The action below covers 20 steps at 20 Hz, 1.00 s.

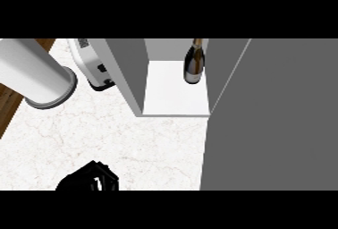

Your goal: Pick up the wine, place it into the cabinet and close the cabinet

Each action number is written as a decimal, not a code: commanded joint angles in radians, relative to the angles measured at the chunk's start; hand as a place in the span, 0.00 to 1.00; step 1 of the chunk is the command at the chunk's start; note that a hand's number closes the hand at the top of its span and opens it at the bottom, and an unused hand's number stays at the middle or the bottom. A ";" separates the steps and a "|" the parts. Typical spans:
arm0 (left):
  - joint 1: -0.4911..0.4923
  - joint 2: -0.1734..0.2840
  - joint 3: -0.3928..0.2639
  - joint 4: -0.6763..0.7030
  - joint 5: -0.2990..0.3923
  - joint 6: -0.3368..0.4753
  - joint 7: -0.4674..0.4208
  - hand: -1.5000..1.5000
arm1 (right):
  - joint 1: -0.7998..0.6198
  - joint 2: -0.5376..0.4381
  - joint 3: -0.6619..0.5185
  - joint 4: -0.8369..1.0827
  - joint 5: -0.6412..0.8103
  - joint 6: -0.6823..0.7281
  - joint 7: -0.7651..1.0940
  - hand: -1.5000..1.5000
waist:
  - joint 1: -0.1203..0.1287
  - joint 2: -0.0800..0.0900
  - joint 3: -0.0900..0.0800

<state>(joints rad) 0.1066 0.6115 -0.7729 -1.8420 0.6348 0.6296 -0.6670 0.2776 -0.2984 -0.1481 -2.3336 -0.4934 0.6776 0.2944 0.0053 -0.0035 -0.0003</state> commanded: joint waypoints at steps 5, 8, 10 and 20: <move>0.147 0.194 0.213 -0.063 0.126 -0.172 -0.044 1.00 | 0.148 0.041 0.223 -0.143 -0.018 0.079 0.021 1.00 | -0.001 -0.002 -0.001; 0.164 0.219 0.259 -0.075 0.142 -0.205 -0.044 1.00 | 0.110 0.075 0.368 -0.168 0.053 0.057 0.060 1.00 | 0.003 -0.002 -0.001; 0.154 0.220 0.308 -0.015 0.181 -0.259 -0.063 1.00 | 0.092 0.054 0.436 -0.230 0.070 0.058 0.098 1.00 | -0.002 -0.004 -0.003; 0.287 0.318 0.433 -0.008 0.249 -0.393 -0.117 1.00 | -0.083 0.246 0.793 -0.167 0.340 -0.032 0.200 1.00 | 0.006 -0.019 -0.006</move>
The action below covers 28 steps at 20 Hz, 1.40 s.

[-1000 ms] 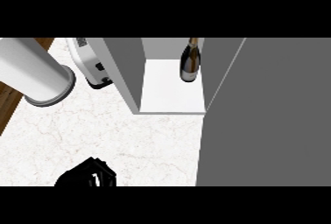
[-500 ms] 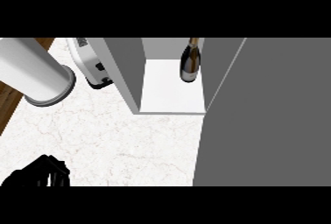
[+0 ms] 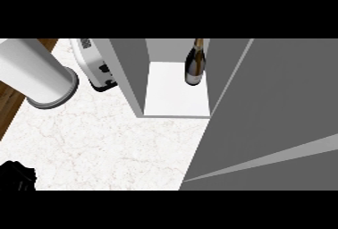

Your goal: Pick up the wine, place it into the cabinet and close the cabinet

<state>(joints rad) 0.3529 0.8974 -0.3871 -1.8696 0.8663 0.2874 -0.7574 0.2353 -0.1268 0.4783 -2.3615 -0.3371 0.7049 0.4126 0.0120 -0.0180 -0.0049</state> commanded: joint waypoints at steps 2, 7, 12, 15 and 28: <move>0.052 0.047 0.058 0.010 0.042 -0.079 -0.011 1.00 | -0.067 0.121 0.256 -0.095 0.255 -0.098 0.092 1.00 | -0.003 -0.006 -0.001; 0.073 0.069 0.095 0.048 0.055 -0.137 -0.028 1.00 | -0.148 0.123 0.346 0.016 0.310 -0.230 0.061 1.00 | 0.015 -0.004 -0.002; 0.077 0.078 0.121 0.034 0.081 -0.171 -0.025 1.00 | -0.230 0.122 0.384 0.070 0.320 -0.319 0.063 1.00 | 0.029 -0.002 -0.002; 0.085 0.102 0.142 0.042 0.093 -0.189 -0.015 1.00 | -0.254 0.121 0.370 0.081 0.314 -0.348 0.054 1.00 | 0.038 0.000 -0.003; 0.073 0.123 0.163 0.063 0.114 -0.278 -0.013 1.00 | -0.338 0.119 0.281 0.161 0.246 -0.384 0.010 1.00 | 0.078 0.019 -0.008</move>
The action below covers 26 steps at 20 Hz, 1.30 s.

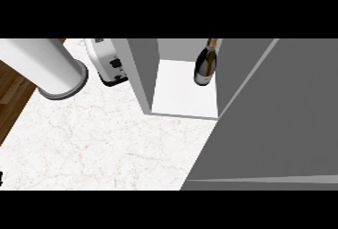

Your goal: Pick up the wine, place it into the cabinet and close the cabinet

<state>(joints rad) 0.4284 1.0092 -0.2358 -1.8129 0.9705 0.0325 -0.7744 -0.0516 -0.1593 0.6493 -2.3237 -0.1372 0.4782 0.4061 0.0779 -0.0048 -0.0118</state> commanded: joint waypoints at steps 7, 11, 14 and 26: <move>-0.006 0.008 -0.001 0.006 -0.002 -0.031 0.007 1.00 | -0.069 0.151 0.053 0.145 0.005 -0.172 0.003 1.00 | 0.026 0.015 -0.003; -0.023 0.016 0.009 0.012 0.001 -0.043 0.011 1.00 | -0.092 0.151 0.013 0.144 0.014 -0.154 0.000 1.00 | 0.032 0.021 -0.005; -0.033 0.010 0.003 0.009 0.003 -0.042 0.019 1.00 | -0.105 0.151 -0.016 0.154 0.020 -0.145 0.004 1.00 | 0.030 0.029 -0.006; -0.062 0.003 -0.029 -0.010 -0.015 -0.076 0.027 1.00 | -0.402 0.157 -0.203 0.380 0.047 -0.227 0.008 1.00 | 0.109 0.048 -0.004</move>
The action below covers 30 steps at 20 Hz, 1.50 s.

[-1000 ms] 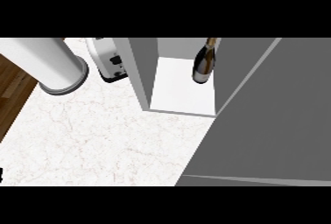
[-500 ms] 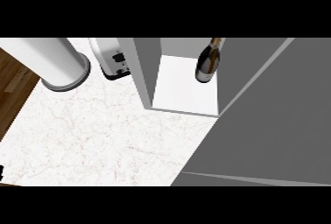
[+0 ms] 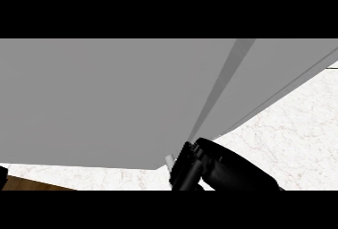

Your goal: Pick up the wine, place it into the cabinet and close the cabinet

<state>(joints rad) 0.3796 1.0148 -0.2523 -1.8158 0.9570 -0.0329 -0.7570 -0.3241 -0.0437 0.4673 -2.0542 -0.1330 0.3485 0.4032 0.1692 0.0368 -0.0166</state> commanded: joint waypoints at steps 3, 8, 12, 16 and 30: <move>-0.035 0.003 -0.003 -0.001 -0.004 -0.018 0.010 1.00 | -0.263 0.042 -0.056 0.213 0.085 -0.156 0.012 1.00 | 0.034 0.009 0.001; -0.060 -0.006 -0.010 -0.013 -0.008 -0.012 0.019 1.00 | -0.476 0.043 -0.112 0.408 0.109 -0.243 0.018 1.00 | 0.058 0.015 0.005; -0.075 -0.008 -0.012 -0.004 -0.001 -0.019 0.030 1.00 | -0.633 0.044 -0.166 0.568 0.133 -0.297 0.017 1.00 | 0.068 0.021 0.005; -0.094 -0.012 -0.020 -0.011 -0.013 -0.020 0.033 1.00 | -0.741 0.044 -0.223 0.745 0.121 -0.318 -0.005 1.00 | 0.072 0.033 0.007; -0.104 -0.036 -0.023 0.030 -0.003 -0.014 0.046 1.00 | -0.767 -0.002 -0.316 0.952 -0.058 -0.384 -0.050 1.00 | 0.022 0.044 0.011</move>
<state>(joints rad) 0.2712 0.9869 -0.2688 -1.7929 0.9546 -0.0512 -0.7140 -1.0635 0.0008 0.2884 -1.2777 -0.1924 0.0173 0.3785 0.2145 0.0359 -0.0150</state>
